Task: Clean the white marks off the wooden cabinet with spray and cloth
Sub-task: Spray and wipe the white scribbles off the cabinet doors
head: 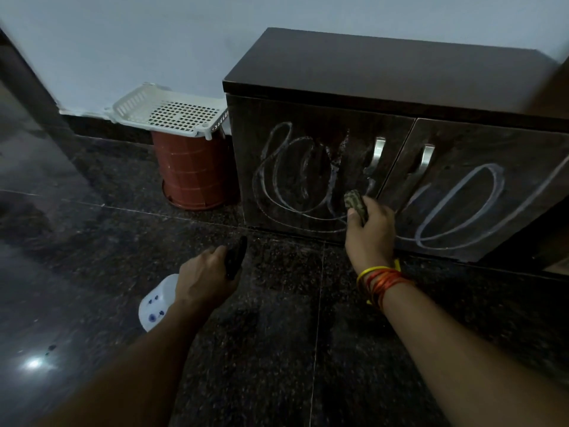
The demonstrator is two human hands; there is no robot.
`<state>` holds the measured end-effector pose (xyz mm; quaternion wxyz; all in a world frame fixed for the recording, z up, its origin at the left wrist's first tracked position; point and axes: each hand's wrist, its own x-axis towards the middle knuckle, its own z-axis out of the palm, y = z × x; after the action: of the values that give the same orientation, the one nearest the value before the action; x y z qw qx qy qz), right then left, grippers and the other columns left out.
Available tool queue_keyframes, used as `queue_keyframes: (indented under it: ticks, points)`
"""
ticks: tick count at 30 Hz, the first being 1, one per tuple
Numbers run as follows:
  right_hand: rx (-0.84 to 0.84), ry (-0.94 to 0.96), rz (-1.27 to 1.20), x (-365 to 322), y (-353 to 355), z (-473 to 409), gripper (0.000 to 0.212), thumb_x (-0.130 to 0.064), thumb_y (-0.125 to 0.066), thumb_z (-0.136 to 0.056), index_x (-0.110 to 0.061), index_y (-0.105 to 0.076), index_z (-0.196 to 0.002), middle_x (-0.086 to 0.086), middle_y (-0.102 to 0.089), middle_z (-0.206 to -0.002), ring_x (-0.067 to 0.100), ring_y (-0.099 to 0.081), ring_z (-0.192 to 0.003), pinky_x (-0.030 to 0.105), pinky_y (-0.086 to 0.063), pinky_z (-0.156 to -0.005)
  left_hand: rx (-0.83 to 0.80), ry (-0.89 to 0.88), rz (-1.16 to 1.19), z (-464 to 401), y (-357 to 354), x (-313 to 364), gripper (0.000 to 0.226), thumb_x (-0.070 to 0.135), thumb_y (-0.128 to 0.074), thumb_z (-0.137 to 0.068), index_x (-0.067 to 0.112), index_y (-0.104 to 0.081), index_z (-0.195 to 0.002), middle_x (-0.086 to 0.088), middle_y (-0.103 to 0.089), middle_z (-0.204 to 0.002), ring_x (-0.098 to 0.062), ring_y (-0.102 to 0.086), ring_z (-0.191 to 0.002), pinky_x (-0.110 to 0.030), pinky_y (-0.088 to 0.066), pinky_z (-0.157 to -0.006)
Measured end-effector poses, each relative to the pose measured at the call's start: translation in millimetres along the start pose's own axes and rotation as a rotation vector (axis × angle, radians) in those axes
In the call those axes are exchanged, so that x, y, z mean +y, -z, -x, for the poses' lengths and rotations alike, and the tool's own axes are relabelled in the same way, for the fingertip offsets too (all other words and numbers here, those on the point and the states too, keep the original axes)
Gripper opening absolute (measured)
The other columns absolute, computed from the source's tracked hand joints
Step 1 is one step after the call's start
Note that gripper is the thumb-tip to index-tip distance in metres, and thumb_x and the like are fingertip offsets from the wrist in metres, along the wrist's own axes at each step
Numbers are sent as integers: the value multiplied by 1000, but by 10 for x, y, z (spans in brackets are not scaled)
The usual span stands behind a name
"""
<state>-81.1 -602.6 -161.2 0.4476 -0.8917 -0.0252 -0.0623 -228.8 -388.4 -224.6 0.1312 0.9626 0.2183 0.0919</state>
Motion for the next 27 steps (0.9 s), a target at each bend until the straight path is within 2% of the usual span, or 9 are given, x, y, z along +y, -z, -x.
queue_keyframes:
  ticks: [6, 12, 14, 16, 18, 21, 23, 26, 27]
  points:
    - [26, -12, -8, -2, 81, -20, 39, -20, -52, -96, -11, -52, -134, 13, -43, -135, 30, -45, -123, 29, -34, -104, -87, -65, 33, 45, -56, 43, 24, 38, -59, -86, 17, -61, -98, -4, -68, -91, -23, -64, -77, -35, -52, -66]
    - [83, -14, -10, -2, 214, -62, 40, -21, -50, -97, -10, -50, -135, 15, -42, -137, 31, -46, -122, 27, -33, -101, -101, -315, 98, 46, -122, 403, 37, 45, -53, -83, 17, -64, -104, -5, -70, -97, -27, -67, -84, -35, -48, -67]
    - [104, -23, -36, -29, 266, -81, 40, -22, -48, -98, -10, -48, -137, 14, -42, -138, 28, -46, -122, 23, -32, -95, -118, -354, 115, 23, -148, 525, 38, 46, -51, -83, 18, -64, -106, -5, -70, -99, -26, -67, -86, -36, -50, -70]
    - [125, -23, -74, -60, 309, -97, 40, -24, -46, -99, -12, -47, -137, 12, -44, -135, 22, -48, -115, 13, -29, -80, -117, -378, 153, 8, -163, 632, 39, 47, -49, -81, 17, -63, -101, -5, -70, -97, -26, -66, -84, -37, -50, -70]
    - [143, -8, -123, -110, 330, -109, 39, -25, -44, -100, -14, -46, -137, 10, -46, -133, 16, -47, -108, 9, -25, -74, -100, -393, 176, 6, -167, 722, 39, 48, -46, -78, 17, -63, -95, -5, -69, -92, -26, -66, -81, -36, -50, -67]
    - [213, -11, -209, -213, 335, -154, 38, -28, -42, -99, -17, -45, -136, 9, -50, -130, 22, -50, -111, 21, -33, -82, -40, -371, 261, 7, -182, 777, 29, 47, -50, -80, 19, -59, -85, -2, -67, -82, -22, -62, -71, -29, -39, -60]
    - [249, -32, -282, -314, 360, -191, 37, -29, -40, -98, -17, -47, -133, 9, -53, -126, 24, -52, -107, 28, -37, -82, -10, -336, 347, 1, -156, 795, 23, 46, -51, -79, 23, -53, -80, 2, -61, -75, -19, -58, -65, -27, -34, -58]
    - [259, -63, -390, -566, 406, -270, 43, -28, -38, -88, -18, -50, -128, 9, -52, -127, 24, -50, -110, 36, -41, -92, 69, -229, 469, 3, -54, 797, 16, 41, -54, -79, 26, -50, -75, 12, -49, -66, -13, -48, -56, -26, -29, -52]
    - [263, -62, -385, -649, 405, -289, 45, -27, -38, -84, -17, -51, -126, 9, -51, -128, 24, -49, -111, 34, -39, -94, 96, -183, 511, -23, -13, 792, 16, 39, -55, -79, 25, -49, -73, 12, -47, -63, -12, -45, -54, -27, -28, -51]
